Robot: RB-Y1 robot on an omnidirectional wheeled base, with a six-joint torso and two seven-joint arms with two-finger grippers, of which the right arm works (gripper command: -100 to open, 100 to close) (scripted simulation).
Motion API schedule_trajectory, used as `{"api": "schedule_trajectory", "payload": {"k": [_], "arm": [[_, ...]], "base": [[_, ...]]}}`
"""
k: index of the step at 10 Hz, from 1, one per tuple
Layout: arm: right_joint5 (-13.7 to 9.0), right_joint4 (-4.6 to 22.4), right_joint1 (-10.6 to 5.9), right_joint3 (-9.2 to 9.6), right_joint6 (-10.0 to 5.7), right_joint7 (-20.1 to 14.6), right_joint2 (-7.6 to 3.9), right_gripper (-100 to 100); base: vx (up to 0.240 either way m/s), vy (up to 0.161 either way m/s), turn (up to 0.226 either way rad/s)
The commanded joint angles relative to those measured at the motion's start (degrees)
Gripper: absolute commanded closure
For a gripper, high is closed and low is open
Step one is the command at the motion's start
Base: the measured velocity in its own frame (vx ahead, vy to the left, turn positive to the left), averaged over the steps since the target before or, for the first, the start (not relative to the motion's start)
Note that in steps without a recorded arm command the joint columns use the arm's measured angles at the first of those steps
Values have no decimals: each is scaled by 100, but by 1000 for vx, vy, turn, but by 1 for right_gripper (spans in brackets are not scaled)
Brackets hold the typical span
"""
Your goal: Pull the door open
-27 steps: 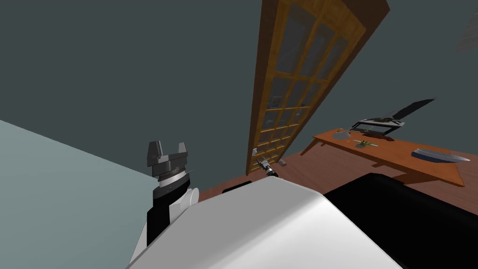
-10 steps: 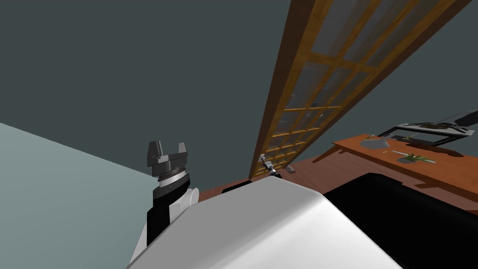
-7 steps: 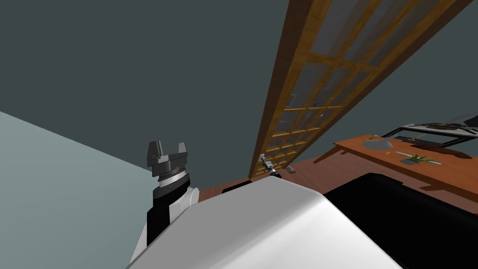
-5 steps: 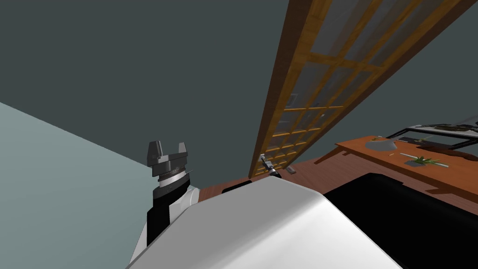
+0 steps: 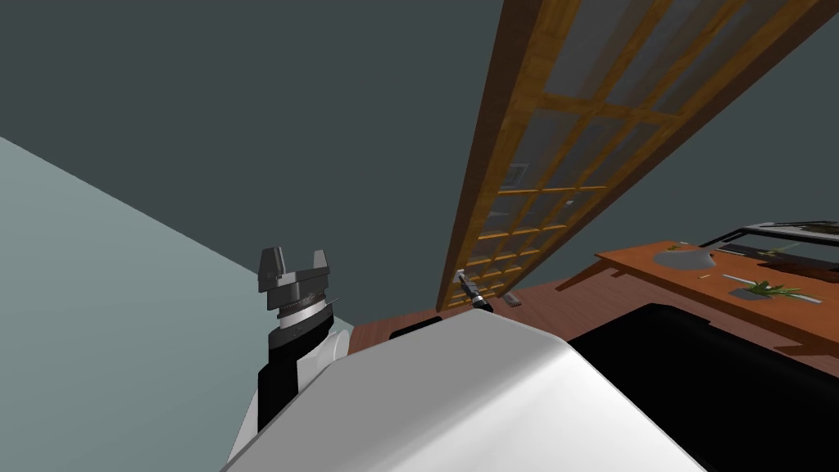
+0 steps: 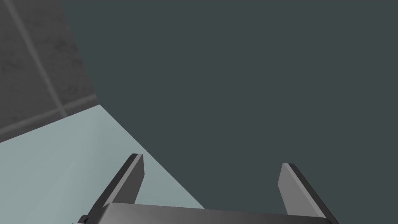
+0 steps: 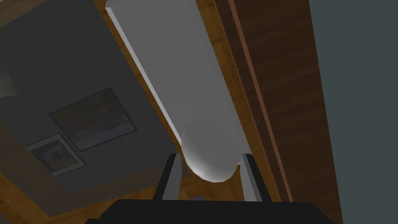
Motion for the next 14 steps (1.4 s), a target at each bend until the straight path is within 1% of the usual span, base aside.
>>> {"api": "schedule_trajectory", "payload": {"k": [1, 2, 5, 6, 8, 9, 11, 12, 13, 14], "arm": [[-100, 12, -15, 47, 12, -286, 5, 100], [-100, 12, -15, 47, 12, -335, 5, 100], [-295, 27, -53, 123, 43, -835, -5, 100], [-295, 27, -53, 123, 43, -904, -5, 100], [-439, 38, -81, 178, 66, -1260, -13, 100], [-439, 38, -81, 178, 66, -1337, -13, 100], [-583, 49, -108, 234, 89, -1688, -21, 100], [-583, 49, -108, 234, 89, -1770, -21, 100], [-659, 55, -123, 264, 101, -1973, -25, 100], [-659, 55, -123, 264, 101, -1993, -25, 100]], "base": [[-57, -19, 69], [-34, -11, 27], [-41, -18, 60], [-34, -22, 43], [-37, -19, 67], [-39, -18, 36], [-39, -16, 65], [-35, -17, 27], [-30, -14, 54], [-24, -11, 33]]}}
